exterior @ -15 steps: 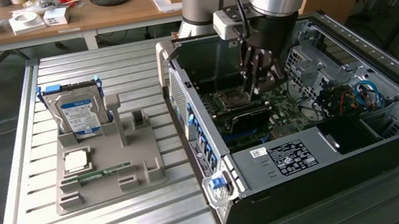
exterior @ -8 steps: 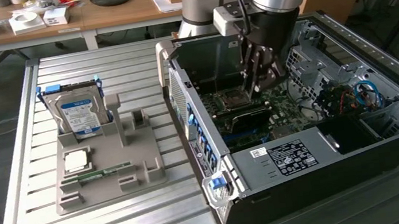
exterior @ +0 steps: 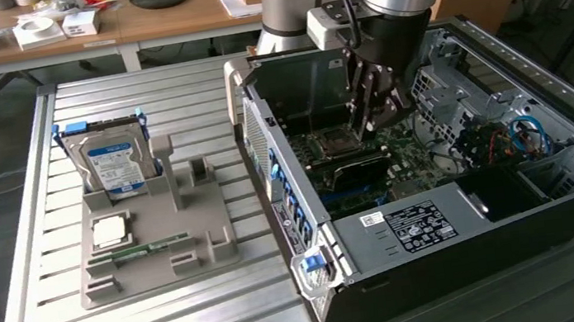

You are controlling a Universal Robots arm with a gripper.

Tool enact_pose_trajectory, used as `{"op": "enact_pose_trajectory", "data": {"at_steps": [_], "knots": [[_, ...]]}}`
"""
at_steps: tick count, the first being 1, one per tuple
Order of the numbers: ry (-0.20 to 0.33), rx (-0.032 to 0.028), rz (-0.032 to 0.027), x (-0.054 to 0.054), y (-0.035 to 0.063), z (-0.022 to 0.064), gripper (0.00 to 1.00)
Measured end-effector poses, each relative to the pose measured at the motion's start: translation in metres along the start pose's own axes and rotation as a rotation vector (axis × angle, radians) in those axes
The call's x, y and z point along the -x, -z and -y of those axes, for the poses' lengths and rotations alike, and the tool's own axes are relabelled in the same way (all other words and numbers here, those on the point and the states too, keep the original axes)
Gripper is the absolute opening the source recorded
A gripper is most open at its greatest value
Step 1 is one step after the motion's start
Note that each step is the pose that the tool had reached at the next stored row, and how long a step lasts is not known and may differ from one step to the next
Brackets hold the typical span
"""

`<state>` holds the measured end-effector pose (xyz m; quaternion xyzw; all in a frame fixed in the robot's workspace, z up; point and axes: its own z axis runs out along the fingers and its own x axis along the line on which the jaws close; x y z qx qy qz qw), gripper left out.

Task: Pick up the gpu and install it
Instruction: 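Press down on the gpu until it lock into place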

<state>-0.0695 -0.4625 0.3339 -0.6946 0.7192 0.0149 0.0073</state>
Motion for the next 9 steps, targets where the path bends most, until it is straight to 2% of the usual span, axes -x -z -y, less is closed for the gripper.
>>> {"op": "enact_pose_trajectory", "data": {"at_steps": [9], "knots": [[0.0,0.0,0.0,0.0,0.0,0.0,0.33]]}}
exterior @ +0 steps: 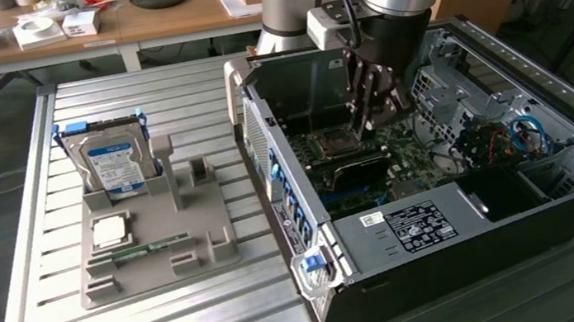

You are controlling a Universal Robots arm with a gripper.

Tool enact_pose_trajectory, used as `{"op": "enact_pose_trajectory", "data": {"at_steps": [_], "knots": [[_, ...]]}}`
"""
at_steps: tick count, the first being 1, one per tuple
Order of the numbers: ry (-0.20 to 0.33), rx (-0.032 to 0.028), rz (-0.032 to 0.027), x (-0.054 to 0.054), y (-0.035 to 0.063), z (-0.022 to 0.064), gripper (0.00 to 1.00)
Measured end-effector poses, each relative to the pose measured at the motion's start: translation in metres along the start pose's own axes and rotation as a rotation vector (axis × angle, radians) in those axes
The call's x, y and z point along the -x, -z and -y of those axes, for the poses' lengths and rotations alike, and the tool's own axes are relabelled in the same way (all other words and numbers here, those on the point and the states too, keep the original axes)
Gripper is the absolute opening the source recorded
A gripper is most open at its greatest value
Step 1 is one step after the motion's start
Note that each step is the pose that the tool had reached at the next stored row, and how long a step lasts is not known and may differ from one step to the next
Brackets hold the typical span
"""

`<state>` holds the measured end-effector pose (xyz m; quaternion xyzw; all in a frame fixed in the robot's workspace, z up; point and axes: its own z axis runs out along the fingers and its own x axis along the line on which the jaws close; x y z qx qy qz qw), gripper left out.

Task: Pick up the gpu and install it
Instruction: 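Press down on the gpu until it lock into place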

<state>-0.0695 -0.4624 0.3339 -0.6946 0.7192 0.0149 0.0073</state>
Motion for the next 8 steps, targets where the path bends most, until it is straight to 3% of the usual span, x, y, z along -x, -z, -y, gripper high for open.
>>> {"op": "enact_pose_trajectory", "data": {"at_steps": [6,8], "knots": [[0.0,0.0,0.0,0.0,0.0,0.0,0.11],[0.0,0.0,0.0,0.0,0.0,0.0,0.11]]}}
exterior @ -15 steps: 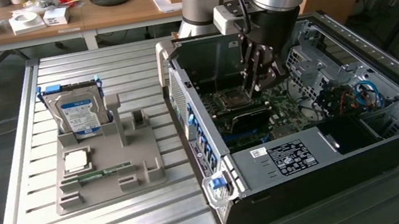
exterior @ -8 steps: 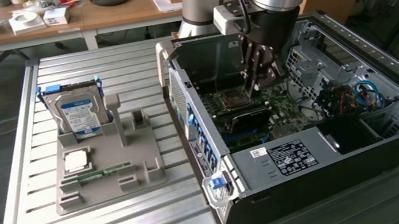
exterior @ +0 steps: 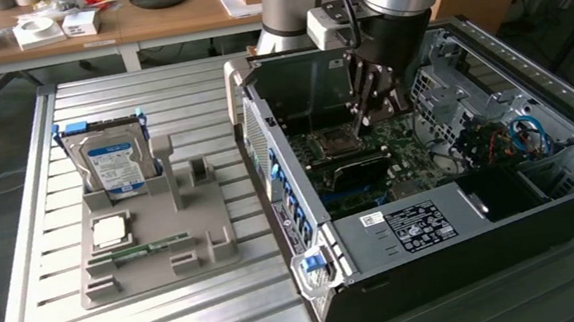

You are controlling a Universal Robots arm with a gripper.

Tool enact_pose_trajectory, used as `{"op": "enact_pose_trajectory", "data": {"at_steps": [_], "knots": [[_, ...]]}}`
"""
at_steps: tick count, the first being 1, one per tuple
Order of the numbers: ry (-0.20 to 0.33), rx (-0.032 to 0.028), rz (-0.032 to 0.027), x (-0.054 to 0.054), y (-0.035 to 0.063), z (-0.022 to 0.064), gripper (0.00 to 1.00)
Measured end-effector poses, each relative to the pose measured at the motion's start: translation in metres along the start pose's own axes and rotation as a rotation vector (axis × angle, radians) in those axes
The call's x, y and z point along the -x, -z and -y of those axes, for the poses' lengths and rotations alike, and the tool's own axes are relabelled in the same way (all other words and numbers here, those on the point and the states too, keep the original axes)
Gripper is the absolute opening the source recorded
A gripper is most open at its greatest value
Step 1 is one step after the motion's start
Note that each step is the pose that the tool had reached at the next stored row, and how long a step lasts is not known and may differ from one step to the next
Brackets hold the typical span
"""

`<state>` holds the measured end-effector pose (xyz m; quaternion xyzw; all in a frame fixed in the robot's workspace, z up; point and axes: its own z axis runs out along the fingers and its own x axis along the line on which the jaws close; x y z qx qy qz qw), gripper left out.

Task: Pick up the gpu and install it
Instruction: 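Press down on the gpu until it lock into place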

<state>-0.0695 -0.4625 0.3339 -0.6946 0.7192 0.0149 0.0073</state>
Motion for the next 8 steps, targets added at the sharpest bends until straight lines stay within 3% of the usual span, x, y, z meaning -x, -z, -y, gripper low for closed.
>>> {"op": "enact_pose_trajectory", "data": {"at_steps": [8], "knots": [[0.0,0.0,-0.0001,0.0,0.0,0.0,0.11]]}}
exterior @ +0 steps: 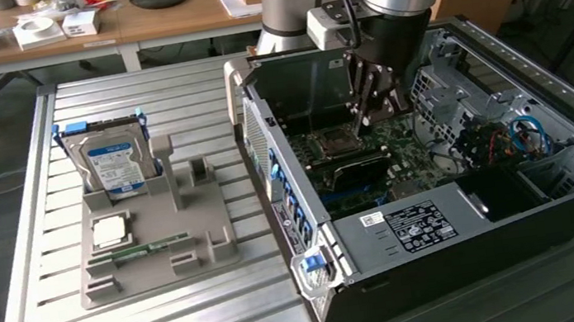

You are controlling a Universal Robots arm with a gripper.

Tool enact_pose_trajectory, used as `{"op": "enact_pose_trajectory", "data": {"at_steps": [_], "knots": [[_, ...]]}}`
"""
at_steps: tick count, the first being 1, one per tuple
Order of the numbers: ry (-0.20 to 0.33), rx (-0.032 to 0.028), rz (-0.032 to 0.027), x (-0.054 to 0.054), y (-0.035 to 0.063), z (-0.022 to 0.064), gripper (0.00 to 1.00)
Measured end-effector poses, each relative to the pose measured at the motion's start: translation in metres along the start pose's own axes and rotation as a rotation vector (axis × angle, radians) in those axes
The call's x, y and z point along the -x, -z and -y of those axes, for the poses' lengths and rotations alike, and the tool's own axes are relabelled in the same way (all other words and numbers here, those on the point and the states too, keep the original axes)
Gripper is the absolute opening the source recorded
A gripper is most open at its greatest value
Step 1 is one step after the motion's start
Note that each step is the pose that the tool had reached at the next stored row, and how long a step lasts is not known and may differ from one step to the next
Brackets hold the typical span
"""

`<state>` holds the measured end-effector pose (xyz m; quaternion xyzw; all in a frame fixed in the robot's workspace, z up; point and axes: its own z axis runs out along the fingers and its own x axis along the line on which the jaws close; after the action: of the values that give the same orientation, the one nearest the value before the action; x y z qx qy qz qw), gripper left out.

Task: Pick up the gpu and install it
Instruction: 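Press down on the gpu until it lock into place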

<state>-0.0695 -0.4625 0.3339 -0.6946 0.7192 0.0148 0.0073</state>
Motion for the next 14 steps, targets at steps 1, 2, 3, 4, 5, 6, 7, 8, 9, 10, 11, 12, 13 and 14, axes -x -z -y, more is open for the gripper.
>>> {"op": "enact_pose_trajectory", "data": {"at_steps": [1,2,3,4,5,6,7,8,9,10,11,12,13,14], "knots": [[0.0,0.0001,0.0,0.0,0.0,0.0,0.11],[0.0,0.0,0.0,0.0,0.0,0.0,0.11],[0.0,0.0,0.0001,0.0,0.0,0.0,0.11],[0.0,0.0001,0.0002,0.0,0.0,0.0,0.11],[0.0,0.0001,0.0014,0.0,-0.0002,0.0,0.11],[0.0,0.0001,0.0024,0.0,-0.0009,0.0,0.11],[0.0,0.0001,0.0028,0.0,-0.0019,0.0,0.11],[0.0,0.0001,0.0029,0.0,-0.003,0.0,0.11],[0.0,0.0001,0.0028,0.0,-0.0042,0.0,0.11],[0.0,0.0001,0.0029,0.0,-0.0054,0.0001,0.11],[0.0,0.0002,0.0029,0.0,-0.0067,0.0001,0.11],[0.0,0.0001,0.003,0.0,-0.008,0.0001,0.11],[0.0,0.0001,0.0029,0.0,-0.0092,0.0001,0.11],[0.0,0.0001,0.0029,0.0,-0.0105,0.0001,0.11]]}}
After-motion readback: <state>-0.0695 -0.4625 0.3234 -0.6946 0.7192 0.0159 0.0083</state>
